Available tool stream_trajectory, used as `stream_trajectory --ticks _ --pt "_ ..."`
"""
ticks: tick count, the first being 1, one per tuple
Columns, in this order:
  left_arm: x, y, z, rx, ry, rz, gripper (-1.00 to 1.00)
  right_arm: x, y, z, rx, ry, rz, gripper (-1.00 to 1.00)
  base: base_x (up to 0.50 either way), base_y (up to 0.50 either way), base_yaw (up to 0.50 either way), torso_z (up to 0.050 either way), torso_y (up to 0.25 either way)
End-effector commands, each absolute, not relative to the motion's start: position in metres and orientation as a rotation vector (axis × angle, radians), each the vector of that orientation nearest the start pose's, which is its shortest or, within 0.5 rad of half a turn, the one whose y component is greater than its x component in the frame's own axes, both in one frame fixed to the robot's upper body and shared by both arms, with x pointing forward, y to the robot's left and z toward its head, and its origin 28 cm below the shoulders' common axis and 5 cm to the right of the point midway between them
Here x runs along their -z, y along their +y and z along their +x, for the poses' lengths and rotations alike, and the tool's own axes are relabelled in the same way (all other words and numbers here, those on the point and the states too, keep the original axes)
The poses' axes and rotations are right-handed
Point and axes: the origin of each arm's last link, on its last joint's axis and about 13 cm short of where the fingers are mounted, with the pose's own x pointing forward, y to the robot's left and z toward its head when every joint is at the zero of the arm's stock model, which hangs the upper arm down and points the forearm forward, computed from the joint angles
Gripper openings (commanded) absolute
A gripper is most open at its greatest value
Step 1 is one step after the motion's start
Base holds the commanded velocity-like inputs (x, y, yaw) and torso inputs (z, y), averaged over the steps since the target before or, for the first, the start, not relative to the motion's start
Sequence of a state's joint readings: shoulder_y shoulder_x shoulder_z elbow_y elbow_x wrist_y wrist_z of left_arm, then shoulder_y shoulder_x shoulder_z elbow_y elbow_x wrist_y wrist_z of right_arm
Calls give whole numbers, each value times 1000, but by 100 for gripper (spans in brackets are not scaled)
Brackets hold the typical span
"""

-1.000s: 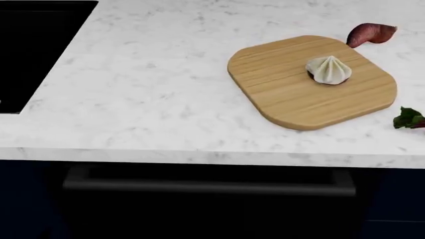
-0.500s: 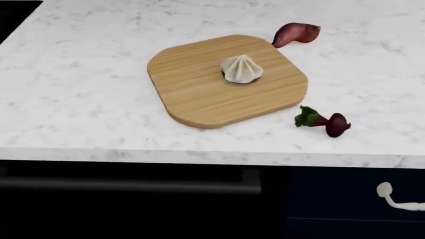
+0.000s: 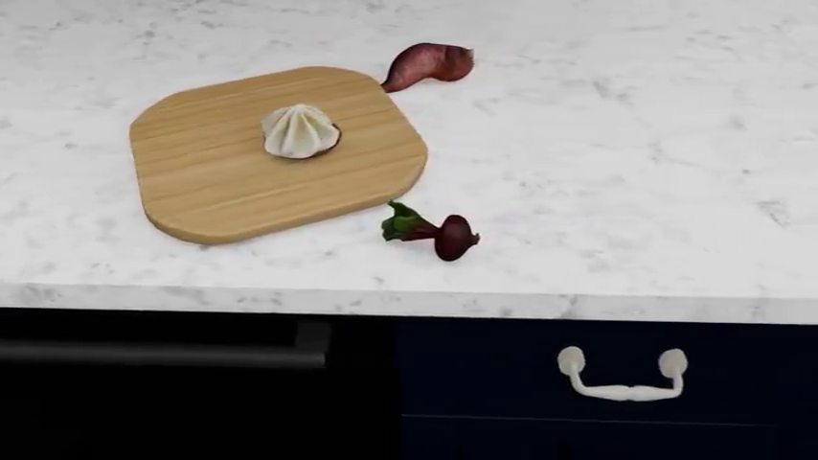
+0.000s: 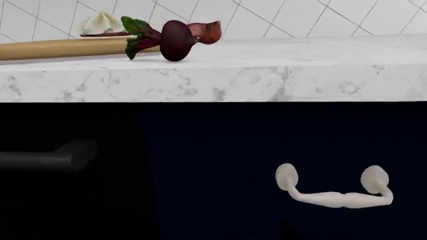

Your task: Clear the non-vegetable object off the cutting board and place the vegetables onto it.

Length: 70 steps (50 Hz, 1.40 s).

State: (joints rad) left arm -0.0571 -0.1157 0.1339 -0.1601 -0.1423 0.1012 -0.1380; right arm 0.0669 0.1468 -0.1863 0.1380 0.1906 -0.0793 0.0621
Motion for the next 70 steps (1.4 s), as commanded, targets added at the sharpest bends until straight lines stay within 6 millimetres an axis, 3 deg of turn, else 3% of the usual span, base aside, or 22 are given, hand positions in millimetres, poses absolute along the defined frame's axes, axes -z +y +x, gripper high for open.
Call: stream_trajectory --ticks 1,20,24,29,38,50,54,64,70 --pt "-4 208 216 -32 3 -4 100 -6 -97 218 -61 -7 36 100 0 -500 0 0 0" --pt "-8 209 217 -40 16 -3 100 -16 -96 213 -29 1 28 100 0 -208 0 0 0" --pt "-20 211 218 -30 -1 3 100 -25 -96 209 -35 2 7 100 0 0 0 0 0" --pt "-40 209 211 -3 -26 -8 100 -61 -102 209 -10 -60 -8 100 0 0 0 0 0" --pt "-70 213 215 -5 -51 12 100 -103 -100 204 -11 -142 -37 100 0 0 0 0 0" --pt "-114 221 220 2 -66 21 100 -151 -105 205 -16 -156 -95 100 0 0 0 0 0" --pt "-132 219 219 24 -51 37 100 -159 -108 208 -16 -131 -103 100 0 0 0 0 0" --pt "-173 224 232 41 -48 93 100 -200 -116 227 -35 -124 -167 100 0 0 0 0 0" --pt "-198 228 250 61 -20 116 100 -223 -119 246 -56 -102 -142 100 0 0 0 0 0"
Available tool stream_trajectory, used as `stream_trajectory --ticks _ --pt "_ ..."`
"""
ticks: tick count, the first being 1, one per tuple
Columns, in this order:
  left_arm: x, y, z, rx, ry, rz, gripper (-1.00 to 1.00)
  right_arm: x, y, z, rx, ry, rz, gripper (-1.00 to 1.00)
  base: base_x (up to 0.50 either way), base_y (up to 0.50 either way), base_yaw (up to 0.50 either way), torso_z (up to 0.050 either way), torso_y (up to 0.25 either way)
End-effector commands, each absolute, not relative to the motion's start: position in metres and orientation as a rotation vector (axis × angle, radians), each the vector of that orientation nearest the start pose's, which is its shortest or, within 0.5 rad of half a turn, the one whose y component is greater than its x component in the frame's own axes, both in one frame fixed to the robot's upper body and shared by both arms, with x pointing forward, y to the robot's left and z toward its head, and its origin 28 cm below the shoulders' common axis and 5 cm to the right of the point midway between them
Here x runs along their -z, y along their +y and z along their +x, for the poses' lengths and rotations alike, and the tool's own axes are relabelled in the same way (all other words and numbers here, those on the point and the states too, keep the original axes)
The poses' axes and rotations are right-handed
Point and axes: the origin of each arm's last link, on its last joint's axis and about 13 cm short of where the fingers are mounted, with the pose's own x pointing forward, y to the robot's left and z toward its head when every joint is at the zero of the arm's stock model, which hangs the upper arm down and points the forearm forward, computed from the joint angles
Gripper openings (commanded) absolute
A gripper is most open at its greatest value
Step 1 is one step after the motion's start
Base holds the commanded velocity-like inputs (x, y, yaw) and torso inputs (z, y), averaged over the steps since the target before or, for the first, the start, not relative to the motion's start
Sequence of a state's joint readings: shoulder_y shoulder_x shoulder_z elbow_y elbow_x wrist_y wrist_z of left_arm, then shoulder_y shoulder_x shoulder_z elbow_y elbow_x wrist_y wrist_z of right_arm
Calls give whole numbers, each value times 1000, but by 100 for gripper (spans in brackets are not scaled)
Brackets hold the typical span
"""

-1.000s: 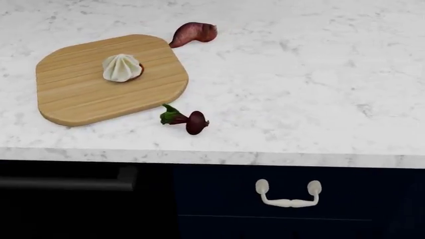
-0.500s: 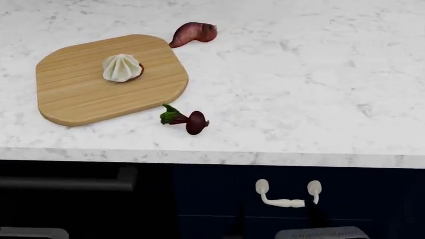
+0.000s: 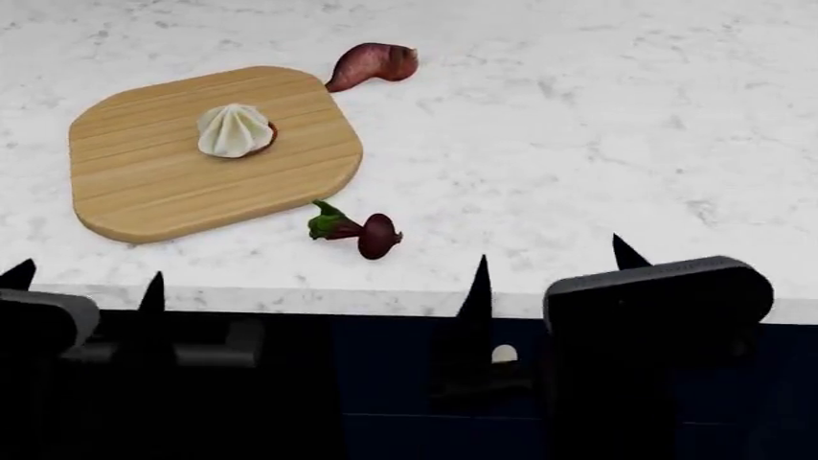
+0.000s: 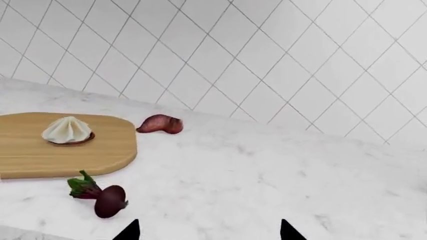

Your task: Clear the non-vegetable object off the cutting board and place the vegetables onto it.

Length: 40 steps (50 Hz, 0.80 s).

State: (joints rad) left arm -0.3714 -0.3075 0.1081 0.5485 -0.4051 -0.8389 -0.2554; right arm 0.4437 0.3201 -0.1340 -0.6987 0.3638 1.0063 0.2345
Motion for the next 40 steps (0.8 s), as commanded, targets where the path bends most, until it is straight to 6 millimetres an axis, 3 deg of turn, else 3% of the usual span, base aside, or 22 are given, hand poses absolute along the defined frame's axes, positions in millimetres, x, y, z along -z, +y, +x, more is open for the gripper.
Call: stream_trajectory --ticks 1,9,16,23,27,40 --pt "-203 229 254 59 -12 103 100 -230 -121 250 -54 -107 -149 100 0 0 0 0 0" --pt "-257 235 284 97 -28 86 100 -274 -121 279 -79 -106 -208 100 0 0 0 0 0" --pt "-281 240 317 109 -29 157 100 -310 -128 306 -89 -111 -202 100 0 0 0 0 0" --pt "-309 242 327 180 15 83 100 -337 -132 328 -48 -110 -216 100 0 0 0 0 0" --pt "-319 244 332 159 -11 123 100 -347 -133 335 -39 -114 -204 100 172 0 0 0 0" --pt "-322 248 335 162 -5 106 100 -361 -132 339 -59 -106 -228 100 500 -1 0 0 0"
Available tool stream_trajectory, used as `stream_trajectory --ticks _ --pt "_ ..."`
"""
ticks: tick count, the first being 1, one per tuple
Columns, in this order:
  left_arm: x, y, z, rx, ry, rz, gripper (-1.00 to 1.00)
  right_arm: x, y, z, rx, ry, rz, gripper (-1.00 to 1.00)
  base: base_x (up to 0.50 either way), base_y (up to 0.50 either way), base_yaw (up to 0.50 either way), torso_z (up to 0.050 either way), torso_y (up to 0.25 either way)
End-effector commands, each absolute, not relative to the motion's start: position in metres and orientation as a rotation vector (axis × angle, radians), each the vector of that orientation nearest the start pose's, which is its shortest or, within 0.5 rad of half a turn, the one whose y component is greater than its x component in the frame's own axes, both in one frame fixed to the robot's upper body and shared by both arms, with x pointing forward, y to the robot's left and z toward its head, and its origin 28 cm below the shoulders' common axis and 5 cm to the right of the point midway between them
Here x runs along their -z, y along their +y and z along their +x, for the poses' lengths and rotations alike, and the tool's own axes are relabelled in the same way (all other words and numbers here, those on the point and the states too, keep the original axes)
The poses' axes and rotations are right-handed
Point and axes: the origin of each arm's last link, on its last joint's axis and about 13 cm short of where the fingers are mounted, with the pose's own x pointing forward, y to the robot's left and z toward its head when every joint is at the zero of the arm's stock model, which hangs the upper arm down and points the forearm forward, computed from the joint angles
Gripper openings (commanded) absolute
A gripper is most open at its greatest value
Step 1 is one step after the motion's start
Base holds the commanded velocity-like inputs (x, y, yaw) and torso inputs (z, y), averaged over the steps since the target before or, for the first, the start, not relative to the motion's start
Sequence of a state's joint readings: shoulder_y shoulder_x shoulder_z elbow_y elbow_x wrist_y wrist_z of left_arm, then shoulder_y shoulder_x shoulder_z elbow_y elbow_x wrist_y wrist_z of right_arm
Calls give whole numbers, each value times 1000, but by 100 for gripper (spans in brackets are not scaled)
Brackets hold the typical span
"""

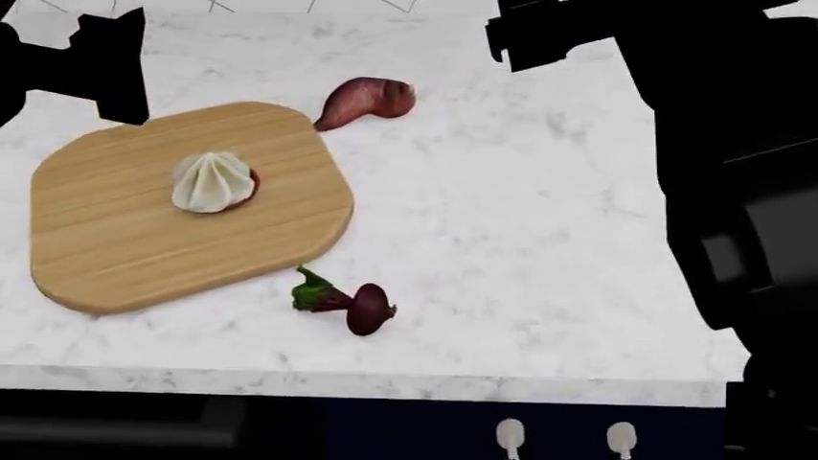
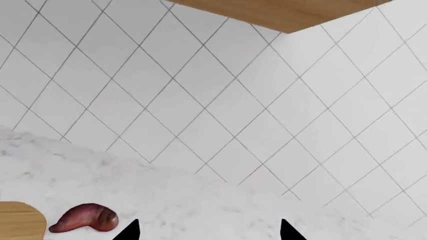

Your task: Clear the non-vegetable object off the cutting board and place the vegetables onto it.

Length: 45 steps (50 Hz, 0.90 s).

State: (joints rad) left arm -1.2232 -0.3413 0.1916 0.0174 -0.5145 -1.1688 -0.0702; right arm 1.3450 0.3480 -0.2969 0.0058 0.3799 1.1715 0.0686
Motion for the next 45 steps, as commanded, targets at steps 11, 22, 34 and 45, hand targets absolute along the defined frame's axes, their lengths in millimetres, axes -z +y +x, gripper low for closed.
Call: stream_trajectory --ticks 11,22,34,45 --pt "-323 252 331 153 -12 102 100 -357 -123 337 -90 -100 -261 100 500 -136 0 0 0" --pt "-329 254 331 149 -19 107 100 -355 -118 336 -104 -87 -318 100 500 -24 0 0 1" --pt "-327 255 330 138 -15 93 100 -345 -118 337 -122 -67 -301 100 500 118 0 0 1" --pt "-322 254 323 168 -3 105 100 -336 -122 336 -125 -47 -289 100 500 133 0 0 1"
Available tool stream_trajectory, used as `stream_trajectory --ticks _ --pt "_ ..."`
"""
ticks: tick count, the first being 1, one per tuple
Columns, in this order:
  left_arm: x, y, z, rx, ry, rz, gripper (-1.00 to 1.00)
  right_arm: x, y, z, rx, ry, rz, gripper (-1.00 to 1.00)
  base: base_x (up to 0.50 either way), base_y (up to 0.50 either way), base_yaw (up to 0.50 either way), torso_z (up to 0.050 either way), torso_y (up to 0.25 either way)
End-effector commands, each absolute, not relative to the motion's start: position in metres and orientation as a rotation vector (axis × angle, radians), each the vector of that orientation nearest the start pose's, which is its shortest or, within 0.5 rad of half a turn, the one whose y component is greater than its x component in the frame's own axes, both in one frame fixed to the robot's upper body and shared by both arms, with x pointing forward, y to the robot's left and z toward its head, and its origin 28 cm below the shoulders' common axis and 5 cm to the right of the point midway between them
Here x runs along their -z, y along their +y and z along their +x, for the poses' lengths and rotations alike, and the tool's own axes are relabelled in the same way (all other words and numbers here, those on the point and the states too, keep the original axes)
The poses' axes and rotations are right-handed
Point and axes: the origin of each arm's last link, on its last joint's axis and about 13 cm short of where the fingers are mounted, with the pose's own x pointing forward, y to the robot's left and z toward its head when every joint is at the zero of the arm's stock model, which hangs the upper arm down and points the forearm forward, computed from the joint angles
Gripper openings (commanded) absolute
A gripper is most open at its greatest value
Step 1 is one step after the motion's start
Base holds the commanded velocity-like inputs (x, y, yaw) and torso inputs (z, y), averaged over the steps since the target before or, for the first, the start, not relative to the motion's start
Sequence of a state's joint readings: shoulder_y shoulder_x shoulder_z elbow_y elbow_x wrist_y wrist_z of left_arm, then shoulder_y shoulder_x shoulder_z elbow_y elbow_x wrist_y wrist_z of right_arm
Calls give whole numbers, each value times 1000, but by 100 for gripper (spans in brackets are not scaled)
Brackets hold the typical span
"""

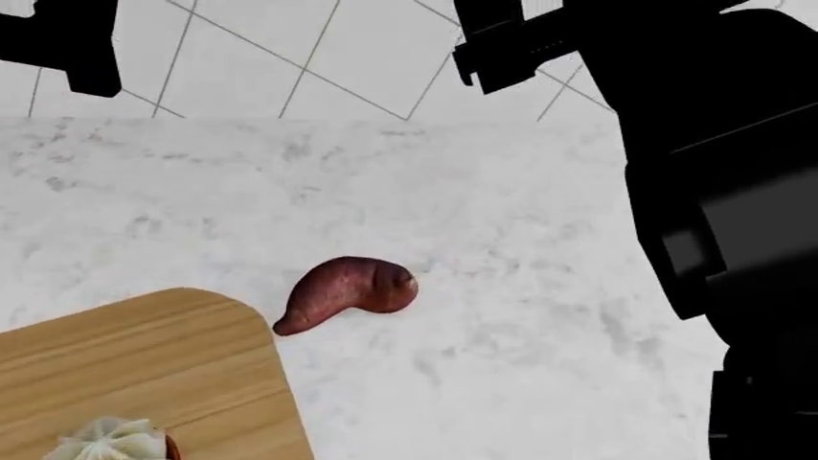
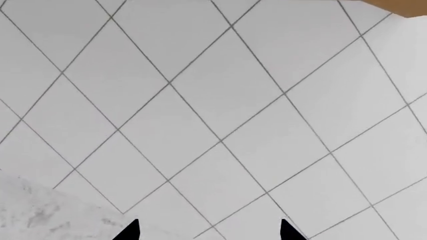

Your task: Clear the non-vegetable object off the cutting board and place the vegetables onto it.

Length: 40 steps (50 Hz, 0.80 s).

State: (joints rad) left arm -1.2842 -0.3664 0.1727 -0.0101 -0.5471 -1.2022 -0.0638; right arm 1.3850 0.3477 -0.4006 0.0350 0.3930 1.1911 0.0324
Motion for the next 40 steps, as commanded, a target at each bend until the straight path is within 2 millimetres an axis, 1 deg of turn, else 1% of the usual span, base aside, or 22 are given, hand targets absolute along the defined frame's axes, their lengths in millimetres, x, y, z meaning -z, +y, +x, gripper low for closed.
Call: stream_trajectory --ticks 1,3,7,11,13,17,18,22,26,27,32,40 --pt "-322 254 322 172 -1 106 100 -335 -123 336 -122 -45 -287 100 500 117 0 0 0" --pt "-321 253 320 184 4 114 100 -333 -125 335 -83 -54 -305 100 143 29 0 0 5" --pt "-321 252 315 247 45 114 100 -329 -130 332 -106 -42 -283 100 0 0 0 0 0" --pt "-324 252 305 309 86 121 100 -329 -133 330 -115 -38 -250 100 0 0 0 0 0" --pt "-328 254 297 344 119 115 100 -330 -134 329 -110 -42 -253 100 0 0 0 0 0" --pt "-334 258 283 365 165 136 100 -330 -136 330 -110 -37 -237 100 0 0 0 0 0" --pt "-337 261 280 358 184 102 100 -330 -136 331 -110 -34 -234 100 0 0 0 0 0" --pt "-333 261 263 381 280 151 100 -330 -137 331 -104 -31 -233 100 0 0 0 0 0" --pt "-331 262 247 410 370 147 100 -334 -138 329 -98 -35 -234 100 0 0 0 0 0" --pt "-331 262 246 397 368 157 100 -334 -138 328 -98 -35 -233 100 0 0 0 0 0" --pt "-327 264 232 398 494 127 100 -338 -138 326 -94 -38 -241 100 0 0 0 0 0" --pt "-327 267 215 390 568 128 100 -339 -136 326 -99 -38 -242 100 0 0 0 0 0"
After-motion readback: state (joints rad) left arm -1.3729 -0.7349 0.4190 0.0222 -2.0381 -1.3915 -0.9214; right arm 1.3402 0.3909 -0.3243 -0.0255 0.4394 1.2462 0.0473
